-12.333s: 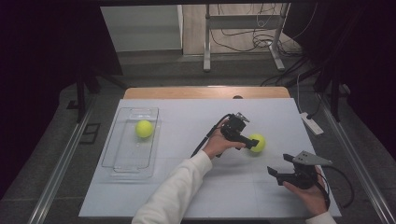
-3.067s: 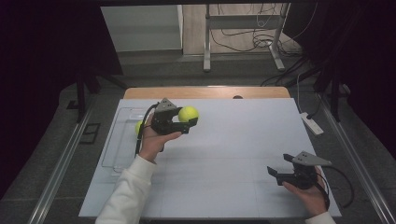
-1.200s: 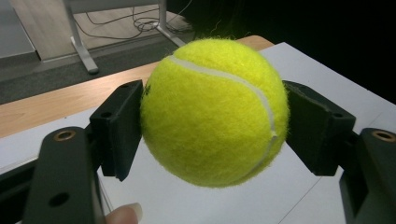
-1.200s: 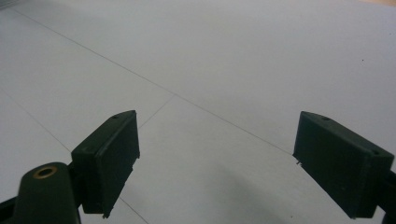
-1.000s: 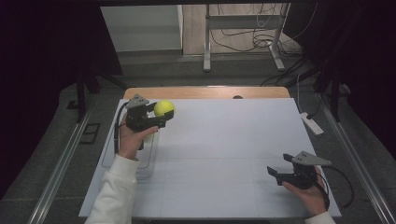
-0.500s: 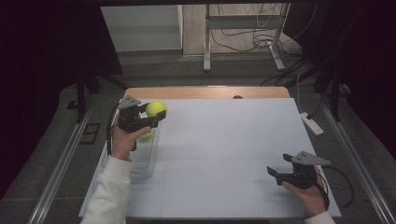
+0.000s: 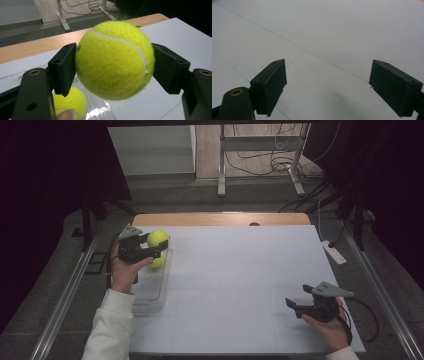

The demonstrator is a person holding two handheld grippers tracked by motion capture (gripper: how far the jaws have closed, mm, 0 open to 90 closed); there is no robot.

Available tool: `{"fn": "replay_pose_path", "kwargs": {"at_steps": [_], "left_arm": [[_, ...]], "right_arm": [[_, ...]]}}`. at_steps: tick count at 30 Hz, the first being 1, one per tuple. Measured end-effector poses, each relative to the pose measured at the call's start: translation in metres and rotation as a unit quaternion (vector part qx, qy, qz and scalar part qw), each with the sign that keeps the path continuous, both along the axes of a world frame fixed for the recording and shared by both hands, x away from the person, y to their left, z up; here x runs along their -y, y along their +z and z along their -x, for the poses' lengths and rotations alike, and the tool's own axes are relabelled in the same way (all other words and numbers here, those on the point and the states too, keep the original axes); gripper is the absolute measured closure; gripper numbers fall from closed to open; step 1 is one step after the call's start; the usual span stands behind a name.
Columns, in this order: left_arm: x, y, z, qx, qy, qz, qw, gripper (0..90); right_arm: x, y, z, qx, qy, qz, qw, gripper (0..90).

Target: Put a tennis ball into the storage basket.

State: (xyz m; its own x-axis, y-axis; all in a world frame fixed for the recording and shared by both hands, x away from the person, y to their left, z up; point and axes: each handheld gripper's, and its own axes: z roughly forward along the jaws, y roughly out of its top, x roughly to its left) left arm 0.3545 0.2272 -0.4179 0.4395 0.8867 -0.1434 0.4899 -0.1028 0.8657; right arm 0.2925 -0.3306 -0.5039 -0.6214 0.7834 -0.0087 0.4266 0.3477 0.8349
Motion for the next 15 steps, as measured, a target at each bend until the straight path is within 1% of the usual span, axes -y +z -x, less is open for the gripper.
{"fn": "replay_pose_path", "kwargs": {"at_steps": [9, 12, 15], "left_arm": [[-0.007, -0.005, 0.002, -0.008, 0.009, -0.003, 0.9999, 26.6], [-0.010, -0.006, 0.004, -0.008, 0.012, -0.008, 0.9999, 26.6], [-0.014, -0.007, 0.005, -0.008, 0.015, -0.009, 0.9998, 26.6]], "right_arm": [[0.000, 0.000, 0.000, 0.000, 0.001, 0.000, 1.0000, 14.8], [0.000, 0.000, 0.000, 0.000, 0.001, 0.000, 1.0000, 14.8], [0.000, 0.000, 0.000, 0.000, 0.001, 0.000, 1.0000, 14.8]]}}
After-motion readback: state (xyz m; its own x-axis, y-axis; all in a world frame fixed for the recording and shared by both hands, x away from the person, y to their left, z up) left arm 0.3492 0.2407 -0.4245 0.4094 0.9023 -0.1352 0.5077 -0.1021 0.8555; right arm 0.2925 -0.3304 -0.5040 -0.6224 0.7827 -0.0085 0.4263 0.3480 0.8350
